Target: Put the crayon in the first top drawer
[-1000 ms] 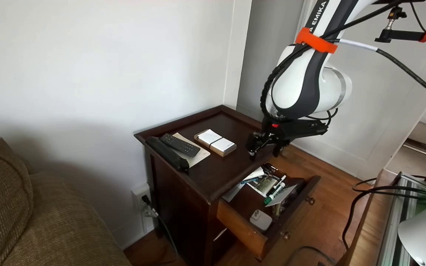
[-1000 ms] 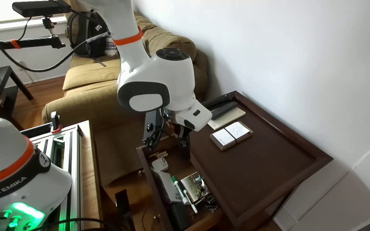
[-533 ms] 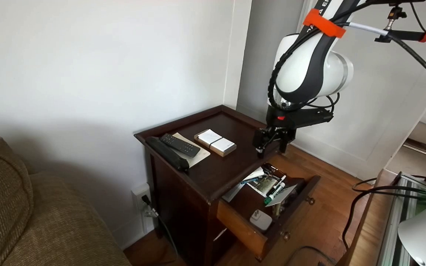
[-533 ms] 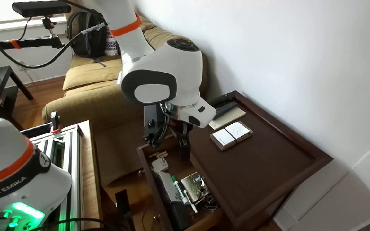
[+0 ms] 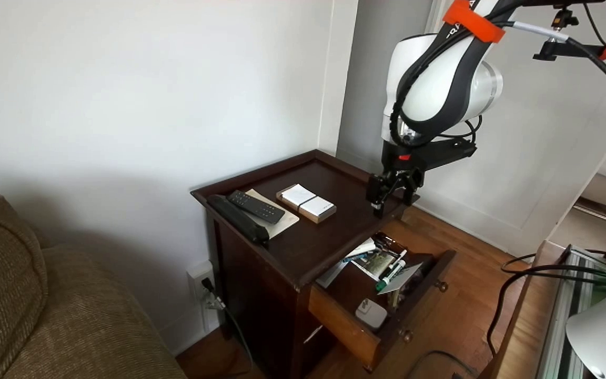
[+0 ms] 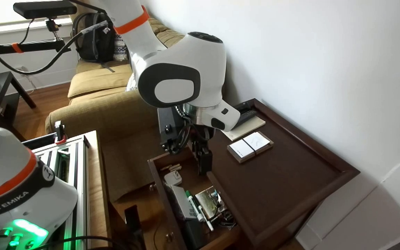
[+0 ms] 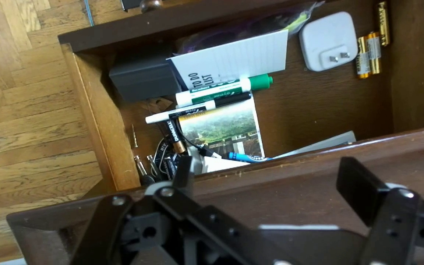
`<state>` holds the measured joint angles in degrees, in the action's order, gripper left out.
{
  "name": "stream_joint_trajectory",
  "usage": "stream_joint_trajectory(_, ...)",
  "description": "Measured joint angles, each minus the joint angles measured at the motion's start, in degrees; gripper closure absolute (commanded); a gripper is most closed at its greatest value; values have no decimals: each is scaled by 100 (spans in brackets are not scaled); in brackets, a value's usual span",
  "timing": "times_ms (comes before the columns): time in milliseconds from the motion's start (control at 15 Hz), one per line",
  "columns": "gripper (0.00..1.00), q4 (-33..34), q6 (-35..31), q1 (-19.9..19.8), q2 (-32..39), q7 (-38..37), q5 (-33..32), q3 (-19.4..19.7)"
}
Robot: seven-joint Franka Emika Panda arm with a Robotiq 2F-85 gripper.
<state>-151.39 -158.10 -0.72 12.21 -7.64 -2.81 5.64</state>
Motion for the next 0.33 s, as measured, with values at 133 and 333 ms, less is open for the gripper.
stream_joint_trajectory(133, 0, 1, 0, 12, -26, -25, -60, 22)
stream_joint_trajectory(333, 0, 1, 0, 13, -30, -26, -76, 31)
